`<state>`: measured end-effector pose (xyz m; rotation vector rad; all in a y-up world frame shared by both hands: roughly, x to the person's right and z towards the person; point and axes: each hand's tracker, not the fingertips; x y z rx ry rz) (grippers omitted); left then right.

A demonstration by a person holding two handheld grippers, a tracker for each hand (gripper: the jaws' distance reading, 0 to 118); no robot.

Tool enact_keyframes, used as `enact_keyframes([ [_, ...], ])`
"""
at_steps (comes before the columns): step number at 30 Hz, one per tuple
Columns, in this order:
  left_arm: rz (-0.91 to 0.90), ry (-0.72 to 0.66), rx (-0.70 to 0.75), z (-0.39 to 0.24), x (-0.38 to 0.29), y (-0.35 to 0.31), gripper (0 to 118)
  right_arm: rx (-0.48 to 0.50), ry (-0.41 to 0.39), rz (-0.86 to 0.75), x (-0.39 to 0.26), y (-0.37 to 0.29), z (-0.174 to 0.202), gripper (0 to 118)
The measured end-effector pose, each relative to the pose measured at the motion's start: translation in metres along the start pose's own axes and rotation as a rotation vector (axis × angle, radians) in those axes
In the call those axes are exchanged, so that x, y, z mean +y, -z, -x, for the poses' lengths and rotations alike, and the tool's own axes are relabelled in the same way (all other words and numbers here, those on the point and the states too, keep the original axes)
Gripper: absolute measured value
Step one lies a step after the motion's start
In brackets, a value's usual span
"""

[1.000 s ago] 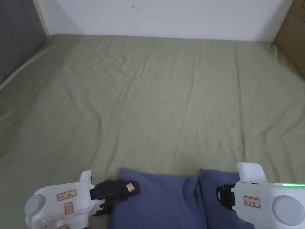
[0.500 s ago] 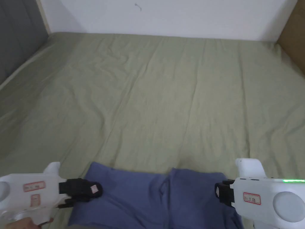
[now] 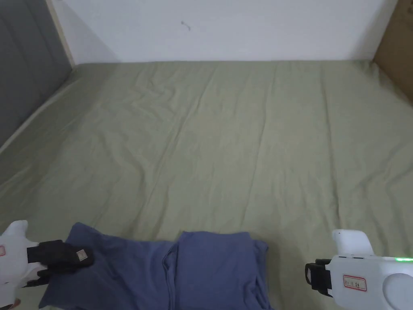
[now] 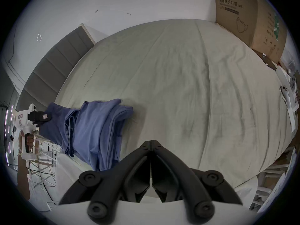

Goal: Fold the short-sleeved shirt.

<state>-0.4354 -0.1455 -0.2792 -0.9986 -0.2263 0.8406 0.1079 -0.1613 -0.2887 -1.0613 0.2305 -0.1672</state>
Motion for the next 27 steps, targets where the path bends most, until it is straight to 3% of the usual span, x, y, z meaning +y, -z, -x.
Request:
enact_keyframes([
  [8, 0.082, 0.215, -0.093, -0.098, -0.01, 0.028, 12, 0.011, 0.042, -0.032, -0.004, -0.012, -0.018, 0],
  [13, 0.216, 0.26, -0.168, -0.145, -0.034, 0.099, 12, 0.006, 0.071, -0.043, -0.006, -0.017, -0.038, 0],
  [17, 0.306, 0.253, -0.128, -0.167, -0.067, 0.159, 12, -0.005, 0.108, -0.049, -0.013, -0.022, -0.055, 0],
  [19, 0.363, 0.265, -0.151, -0.173, -0.08, 0.18, 23, -0.017, 0.126, -0.043, -0.015, -0.025, -0.062, 0],
  [22, 0.404, 0.258, -0.161, -0.173, -0.085, 0.201, 71, -0.028, 0.154, -0.037, -0.02, -0.023, -0.074, 0],
  [24, 0.383, 0.294, -0.152, -0.175, -0.084, 0.197, 92, -0.013, 0.168, -0.042, -0.024, -0.023, -0.079, 0],
  [27, 0.309, 0.301, -0.158, -0.177, -0.087, 0.173, 94, 0.011, 0.176, -0.047, -0.025, -0.029, -0.08, 0],
])
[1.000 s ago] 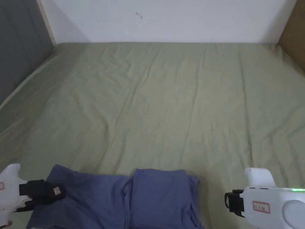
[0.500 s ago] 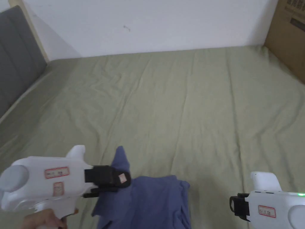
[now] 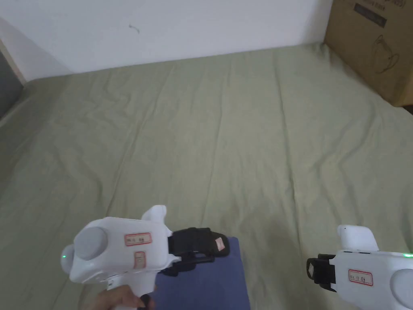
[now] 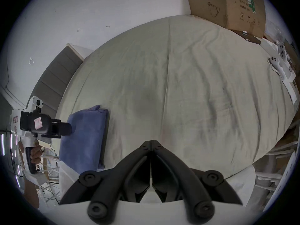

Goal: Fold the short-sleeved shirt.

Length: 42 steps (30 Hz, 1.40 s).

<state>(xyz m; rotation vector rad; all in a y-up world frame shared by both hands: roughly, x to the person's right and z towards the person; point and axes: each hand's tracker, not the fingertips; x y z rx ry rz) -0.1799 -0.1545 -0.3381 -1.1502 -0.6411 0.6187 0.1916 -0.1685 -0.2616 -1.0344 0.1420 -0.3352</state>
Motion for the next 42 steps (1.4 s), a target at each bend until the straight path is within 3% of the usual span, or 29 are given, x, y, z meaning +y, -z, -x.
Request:
enact_keyframes([
  [2, -0.059, -0.052, 0.005, 0.017, 0.004, -0.019, 85, -0.003, -0.009, 0.001, 0.0, 0.001, 0.002, 0],
  [5, -0.121, -0.082, 0.068, 0.042, -0.002, -0.042, 6, 0.0, -0.018, 0.001, -0.001, 0.005, 0.005, 0],
  [8, -0.103, -0.115, 0.167, 0.059, -0.013, -0.047, 5, 0.016, -0.02, 0.007, 0.0, 0.01, 0.008, 0],
  [12, -0.058, -0.19, 0.049, 0.077, -0.024, -0.029, 5, 0.015, -0.031, 0.012, -0.004, 0.011, 0.013, 0],
  [24, 0.17, 0.048, 0.074, -0.011, -0.035, 0.082, 5, -0.008, 0.002, 0.01, -0.006, 0.007, -0.001, 0],
  [28, 0.214, 0.06, 0.033, -0.024, -0.042, 0.1, 5, -0.015, 0.001, 0.007, -0.007, 0.002, -0.003, 0],
  [37, 0.065, 0.103, 0.027, -0.01, -0.034, 0.019, 5, 0.039, -0.065, -0.008, 0.003, -0.005, 0.026, 0],
  [42, -0.083, 0.057, 0.061, 0.036, -0.032, -0.057, 5, 0.16, -0.202, -0.006, 0.011, 0.005, 0.082, 0],
])
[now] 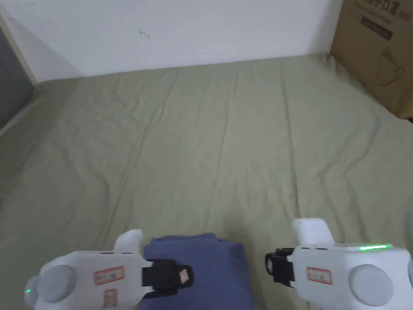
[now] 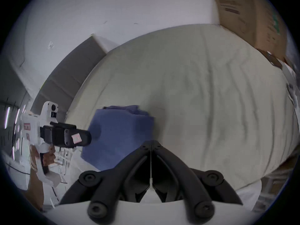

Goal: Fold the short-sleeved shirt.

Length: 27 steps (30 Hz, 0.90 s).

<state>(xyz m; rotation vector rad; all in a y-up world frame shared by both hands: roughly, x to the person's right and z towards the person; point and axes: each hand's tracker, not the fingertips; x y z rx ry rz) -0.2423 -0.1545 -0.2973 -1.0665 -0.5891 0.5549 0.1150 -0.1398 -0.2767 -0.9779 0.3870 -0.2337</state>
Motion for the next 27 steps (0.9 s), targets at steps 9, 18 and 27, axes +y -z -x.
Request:
enact_keyframes([
  [9, -0.135, -0.234, 0.03, 0.086, -0.029, -0.057, 5, 0.01, -0.146, 0.202, -0.002, 0.097, 0.063, 0],
  [18, -0.103, -0.358, -0.106, 0.119, -0.031, -0.03, 94, 0.006, -0.153, 0.203, 0.0, 0.095, 0.063, 0],
  [27, 0.003, -0.442, -0.339, 0.113, -0.008, 0.035, 118, -0.002, -0.144, 0.207, 0.0, 0.097, 0.065, 0],
])
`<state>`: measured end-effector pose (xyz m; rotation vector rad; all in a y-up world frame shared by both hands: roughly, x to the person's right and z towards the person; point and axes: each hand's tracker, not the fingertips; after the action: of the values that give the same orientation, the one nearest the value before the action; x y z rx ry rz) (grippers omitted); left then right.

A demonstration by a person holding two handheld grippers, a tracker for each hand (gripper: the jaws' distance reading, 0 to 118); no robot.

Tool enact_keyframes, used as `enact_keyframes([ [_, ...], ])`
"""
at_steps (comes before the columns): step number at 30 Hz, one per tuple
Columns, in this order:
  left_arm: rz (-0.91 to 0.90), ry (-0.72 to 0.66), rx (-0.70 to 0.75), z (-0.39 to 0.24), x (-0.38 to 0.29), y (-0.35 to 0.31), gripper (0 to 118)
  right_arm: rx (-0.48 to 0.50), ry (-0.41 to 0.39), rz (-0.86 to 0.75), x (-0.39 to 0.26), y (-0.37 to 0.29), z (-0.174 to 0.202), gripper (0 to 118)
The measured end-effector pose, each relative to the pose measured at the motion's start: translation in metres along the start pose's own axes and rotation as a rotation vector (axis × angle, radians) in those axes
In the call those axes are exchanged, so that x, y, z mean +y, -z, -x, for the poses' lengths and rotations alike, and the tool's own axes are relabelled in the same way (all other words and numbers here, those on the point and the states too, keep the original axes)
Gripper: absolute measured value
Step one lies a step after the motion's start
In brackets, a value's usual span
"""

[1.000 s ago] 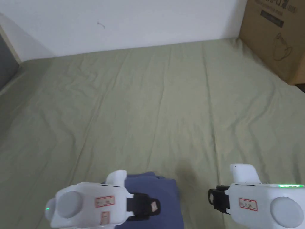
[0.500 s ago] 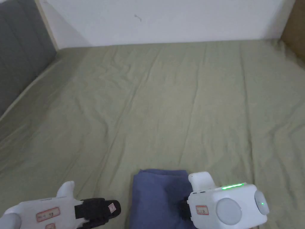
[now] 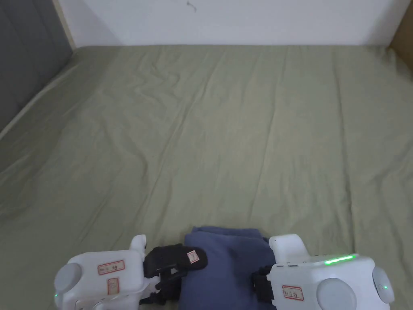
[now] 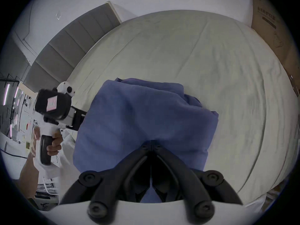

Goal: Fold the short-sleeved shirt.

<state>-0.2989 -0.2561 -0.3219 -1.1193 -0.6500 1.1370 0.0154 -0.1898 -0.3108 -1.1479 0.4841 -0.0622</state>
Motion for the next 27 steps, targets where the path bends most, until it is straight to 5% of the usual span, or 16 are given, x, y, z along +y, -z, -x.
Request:
enact_keyframes([
  [5, 0.112, 0.061, -0.054, -0.005, 0.006, 0.027, 113, 0.01, 0.016, 0.007, 0.002, 0.0, -0.003, 0],
  [7, 0.109, 0.137, 0.028, -0.012, 0.002, 0.028, 108, 0.009, 0.024, 0.005, 0.001, -0.002, -0.003, 0],
  [8, 0.112, 0.169, 0.086, -0.014, 0.002, 0.026, 89, 0.007, 0.027, 0.004, 0.0, -0.003, -0.003, 0],
  [9, 0.096, 0.156, 0.169, -0.005, 0.011, 0.022, 37, 0.001, 0.028, 0.003, 0.0, -0.005, -0.002, 0],
  [10, 0.105, 0.098, 0.136, 0.006, 0.018, 0.019, 34, 0.0, 0.027, 0.005, 0.0, -0.005, -0.002, 0],
  [11, 0.109, 0.054, 0.056, 0.011, 0.021, 0.015, 34, 0.01, 0.029, 0.006, 0.0, -0.006, -0.002, 0],
  [18, 0.07, 0.191, 0.155, -0.012, 0.031, -0.025, 34, 0.013, 0.023, -0.037, 0.004, -0.026, 0.01, 0],
  [27, -0.029, 0.296, 0.623, -0.028, 0.104, -0.163, 34, -0.031, 0.063, -0.065, 0.011, -0.038, 0.007, 0],
])
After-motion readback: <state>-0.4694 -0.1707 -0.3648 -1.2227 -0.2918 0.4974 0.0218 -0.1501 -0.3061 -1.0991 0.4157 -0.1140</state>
